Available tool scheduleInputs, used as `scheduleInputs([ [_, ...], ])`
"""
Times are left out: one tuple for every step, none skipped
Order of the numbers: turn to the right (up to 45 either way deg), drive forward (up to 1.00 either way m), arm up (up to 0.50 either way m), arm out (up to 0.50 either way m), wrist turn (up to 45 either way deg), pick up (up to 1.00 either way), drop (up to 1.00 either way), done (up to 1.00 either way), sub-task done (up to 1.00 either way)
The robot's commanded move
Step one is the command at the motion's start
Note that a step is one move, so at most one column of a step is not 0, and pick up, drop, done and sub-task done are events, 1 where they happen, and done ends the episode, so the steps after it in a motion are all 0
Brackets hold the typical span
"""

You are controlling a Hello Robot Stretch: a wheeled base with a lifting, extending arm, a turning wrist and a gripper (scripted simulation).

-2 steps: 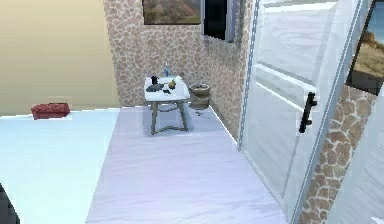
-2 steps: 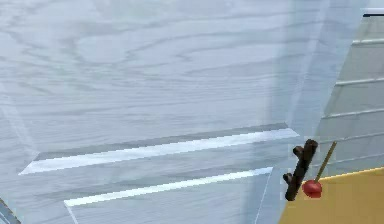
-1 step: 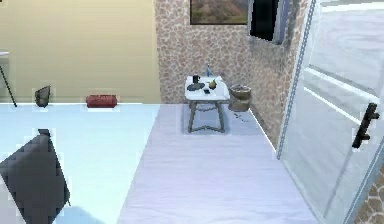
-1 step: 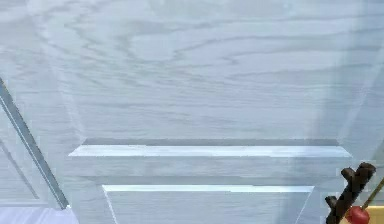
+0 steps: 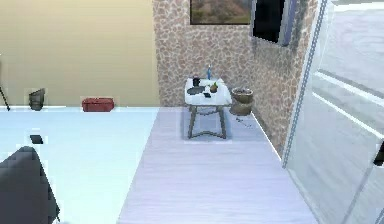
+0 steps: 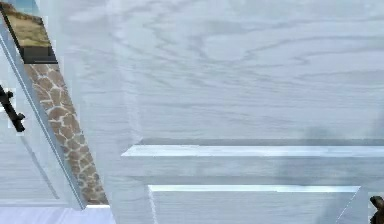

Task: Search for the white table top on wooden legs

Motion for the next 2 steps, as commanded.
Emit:
scheduleInputs([
  [0.0,1.00,0.00,0.00,0.0,0.00,0.00,0.00,0.00],
  [0.0,0.45,0.00,0.00,0.0,0.00,0.00,0.00,0.00],
])
